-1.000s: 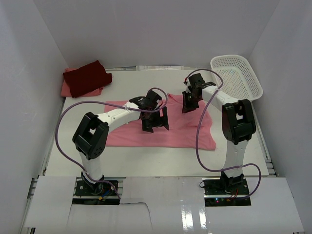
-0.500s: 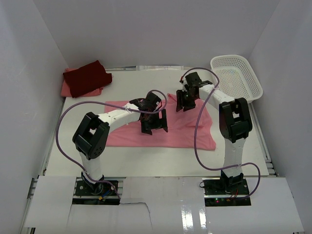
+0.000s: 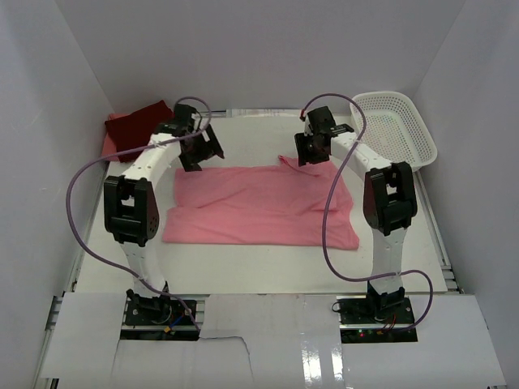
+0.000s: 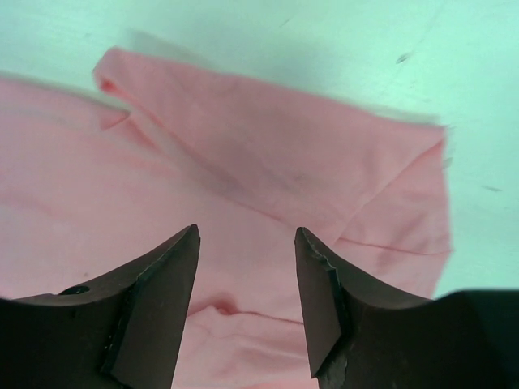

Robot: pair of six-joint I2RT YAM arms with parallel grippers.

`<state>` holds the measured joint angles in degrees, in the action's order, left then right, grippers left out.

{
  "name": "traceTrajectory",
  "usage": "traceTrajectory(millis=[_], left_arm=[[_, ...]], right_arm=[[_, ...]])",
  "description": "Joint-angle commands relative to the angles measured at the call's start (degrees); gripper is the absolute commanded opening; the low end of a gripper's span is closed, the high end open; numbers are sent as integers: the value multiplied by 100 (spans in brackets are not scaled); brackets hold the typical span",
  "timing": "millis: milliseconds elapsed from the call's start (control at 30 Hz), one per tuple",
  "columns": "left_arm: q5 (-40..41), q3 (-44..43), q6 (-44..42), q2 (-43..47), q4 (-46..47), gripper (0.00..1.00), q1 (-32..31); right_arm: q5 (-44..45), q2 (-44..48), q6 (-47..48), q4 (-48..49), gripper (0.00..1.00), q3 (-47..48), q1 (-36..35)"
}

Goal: Fold and stack the t-shirts
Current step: Fold the flattened tshirt in 1/3 of the way

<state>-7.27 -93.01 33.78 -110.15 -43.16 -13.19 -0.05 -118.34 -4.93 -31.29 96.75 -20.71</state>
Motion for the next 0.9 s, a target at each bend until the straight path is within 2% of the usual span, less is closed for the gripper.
traceTrajectory(millis=[0,133,233,867], left_arm=[[-11,-392,-354,-164,-351,98,606],[-310,-594,-346,-393,-343,98,1309],[-232,-788,-424,-446,-351,98,1582],[-231,-1140,-513,-877,-439,98,1846]], right_arm=[[1005,-162,300,-201,57,493,-12],[744,-189,-78,-439,49,494,137],[788,-163,-210,-430,47,380,173],[673,-716,-351,-633,41,397,331]])
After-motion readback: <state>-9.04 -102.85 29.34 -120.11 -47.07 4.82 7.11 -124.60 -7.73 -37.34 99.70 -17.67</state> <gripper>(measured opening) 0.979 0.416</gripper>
